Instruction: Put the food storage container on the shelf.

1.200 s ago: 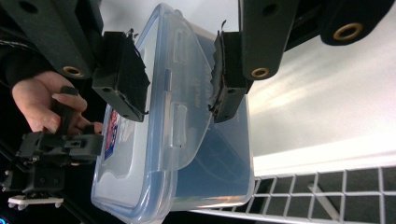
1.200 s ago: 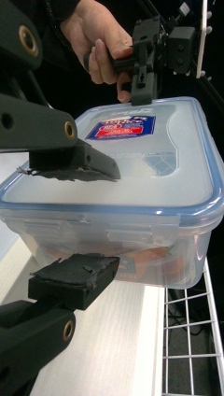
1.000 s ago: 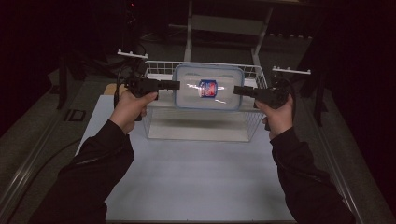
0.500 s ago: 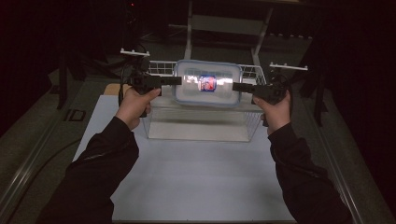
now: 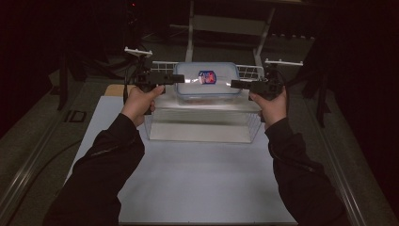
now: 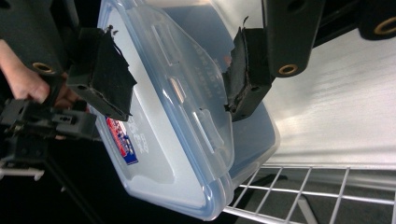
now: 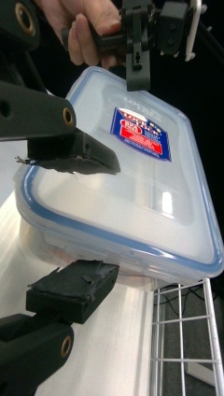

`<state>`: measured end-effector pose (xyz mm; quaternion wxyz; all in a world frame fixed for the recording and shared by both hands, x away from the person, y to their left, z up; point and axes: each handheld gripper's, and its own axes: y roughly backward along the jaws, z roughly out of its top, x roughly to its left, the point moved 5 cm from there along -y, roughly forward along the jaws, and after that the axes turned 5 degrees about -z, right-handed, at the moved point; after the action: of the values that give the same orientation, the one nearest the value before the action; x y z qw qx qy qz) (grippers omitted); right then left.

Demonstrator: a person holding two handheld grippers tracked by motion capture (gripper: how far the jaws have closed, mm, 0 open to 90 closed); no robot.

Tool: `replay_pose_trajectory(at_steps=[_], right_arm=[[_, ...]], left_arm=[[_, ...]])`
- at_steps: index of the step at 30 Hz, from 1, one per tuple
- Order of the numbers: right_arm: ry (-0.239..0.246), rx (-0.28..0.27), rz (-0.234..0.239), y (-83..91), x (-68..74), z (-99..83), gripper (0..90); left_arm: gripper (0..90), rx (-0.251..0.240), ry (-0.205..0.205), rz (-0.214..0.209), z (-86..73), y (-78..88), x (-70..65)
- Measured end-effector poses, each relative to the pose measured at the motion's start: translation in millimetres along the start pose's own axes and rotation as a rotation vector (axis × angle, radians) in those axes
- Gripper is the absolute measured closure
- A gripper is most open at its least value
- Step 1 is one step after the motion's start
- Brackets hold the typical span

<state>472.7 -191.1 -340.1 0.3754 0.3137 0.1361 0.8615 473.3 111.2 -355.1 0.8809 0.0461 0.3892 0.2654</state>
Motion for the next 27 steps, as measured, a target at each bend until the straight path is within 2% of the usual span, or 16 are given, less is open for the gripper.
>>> replay_pose_trajectory(at_steps=[1,2,3,6,9,10,13,15,16,18,20,24,25,26,27], right_arm=[[-0.009,0.001,0.001,-0.7,-0.4,-0.3,44.6],[-0.009,0.007,-0.01,-1.8,-1.1,-0.8,43.0],[-0.012,0.005,-0.01,-2.2,-1.1,-0.9,43.0],[-0.01,0.004,-0.012,-2.2,-1.4,-0.5,43.5],[0.003,-0.005,-0.018,0.3,0.0,0.2,42.9],[0.005,-0.013,-0.016,1.6,0.7,0.6,42.0],[0.032,-0.03,-0.017,8.2,5.9,0.7,41.3],[0.065,-0.042,-0.023,13.8,10.6,-0.5,41.3],[0.075,-0.049,-0.017,16.7,13.0,-1.6,41.5],[0.088,-0.063,-0.002,21.8,18.6,-5.5,41.4],[0.122,-0.064,0.008,24.8,25.0,-11.0,42.4],[0.16,-0.07,0.02,26.2,36.9,-21.8,45.0],[0.171,-0.067,0.033,26.1,40.4,-24.7,46.9],[0.184,-0.06,0.048,25.1,45.1,-28.6,49.5],[0.194,-0.055,0.051,24.4,48.0,-31.0,56.0]], left_arm=[[37.7,-0.003,0.01,0.015,0.9,-1.3,2.9],[37.5,-0.008,-0.003,0.044,1.7,-1.6,3.7],[37.1,-0.022,-0.034,0.056,2.5,-2.0,2.9],[37.4,-0.034,-0.053,0.078,3.9,-2.4,2.2],[34.4,-0.052,-0.109,0.146,4.5,-0.4,-0.3],[33.3,-0.072,-0.129,0.166,5.1,1.2,-1.4],[26.9,-0.113,-0.198,0.126,4.3,9.1,-9.7],[24.6,-0.131,-0.229,0.126,2.9,13.6,-14.8],[21.8,-0.149,-0.241,0.111,1.8,16.1,-17.8],[16.0,-0.154,-0.288,0.112,-2.7,21.6,-23.8],[14.2,-0.158,-0.329,0.114,-7.1,26.4,-29.5],[1.5,-0.182,-0.348,0.116,-17.5,35.0,-39.0],[0.8,-0.186,-0.352,0.104,-22.6,37.4,-42.4],[0.7,-0.181,-0.359,0.104,-26.0,38.7,-44.2],[0.7,-0.178,-0.373,0.116,-30.7,40.7,-46.3]])
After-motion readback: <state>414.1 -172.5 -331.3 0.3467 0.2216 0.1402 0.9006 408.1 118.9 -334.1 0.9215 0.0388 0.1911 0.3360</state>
